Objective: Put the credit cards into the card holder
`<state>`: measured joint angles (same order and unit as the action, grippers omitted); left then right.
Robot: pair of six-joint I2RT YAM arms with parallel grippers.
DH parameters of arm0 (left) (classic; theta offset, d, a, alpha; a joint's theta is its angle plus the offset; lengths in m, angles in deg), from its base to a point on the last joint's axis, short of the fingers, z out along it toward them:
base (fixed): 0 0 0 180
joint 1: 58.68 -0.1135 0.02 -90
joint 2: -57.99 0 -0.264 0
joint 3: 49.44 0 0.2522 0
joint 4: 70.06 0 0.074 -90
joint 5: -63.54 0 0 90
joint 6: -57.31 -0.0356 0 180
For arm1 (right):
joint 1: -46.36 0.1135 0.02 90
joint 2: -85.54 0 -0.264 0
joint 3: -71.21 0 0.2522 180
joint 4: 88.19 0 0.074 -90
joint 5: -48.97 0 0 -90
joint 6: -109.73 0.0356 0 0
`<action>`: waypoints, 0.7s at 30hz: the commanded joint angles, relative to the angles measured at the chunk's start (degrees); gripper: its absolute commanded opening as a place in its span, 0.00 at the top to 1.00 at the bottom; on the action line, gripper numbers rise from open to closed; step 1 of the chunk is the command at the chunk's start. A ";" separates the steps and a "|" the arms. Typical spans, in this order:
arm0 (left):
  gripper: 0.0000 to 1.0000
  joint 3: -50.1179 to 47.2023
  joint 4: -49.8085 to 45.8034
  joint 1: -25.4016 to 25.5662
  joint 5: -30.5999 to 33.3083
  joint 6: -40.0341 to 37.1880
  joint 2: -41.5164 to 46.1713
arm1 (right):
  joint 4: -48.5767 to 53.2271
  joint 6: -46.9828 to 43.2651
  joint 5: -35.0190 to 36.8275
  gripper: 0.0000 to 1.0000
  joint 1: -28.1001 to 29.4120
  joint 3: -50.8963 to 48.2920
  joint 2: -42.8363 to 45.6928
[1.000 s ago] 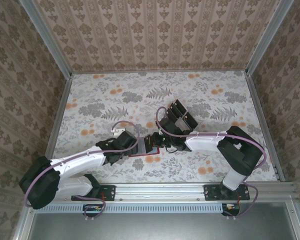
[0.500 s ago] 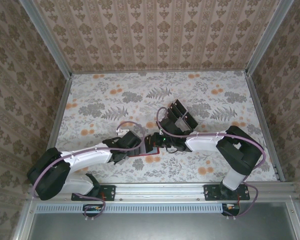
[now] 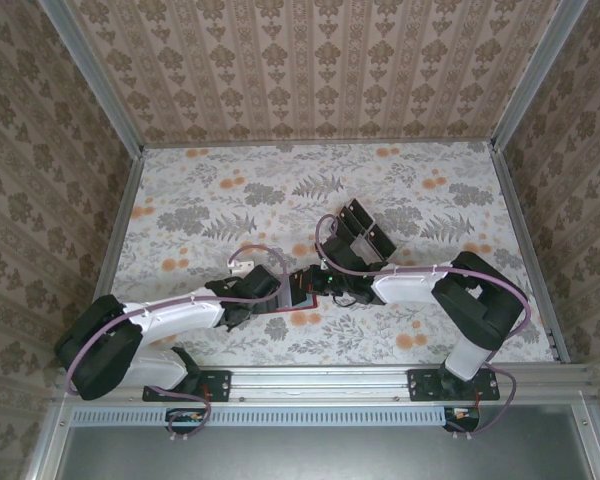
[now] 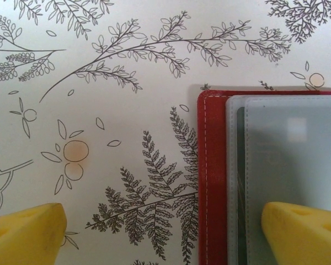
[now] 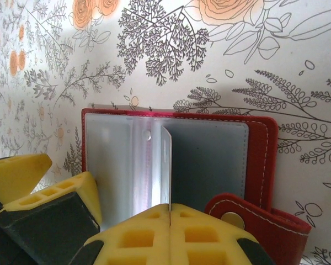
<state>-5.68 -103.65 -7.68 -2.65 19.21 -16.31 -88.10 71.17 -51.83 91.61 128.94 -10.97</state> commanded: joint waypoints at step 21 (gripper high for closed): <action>0.00 -4.30 -3.00 -0.29 0.77 3.30 1.60 | -28.09 7.41 -3.37 1.00 -1.18 -7.52 -3.07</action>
<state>-7.89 -102.39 -7.72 -2.19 21.77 -14.56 -109.02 76.75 -53.98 90.65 122.79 -12.22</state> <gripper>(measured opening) 0.997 0.065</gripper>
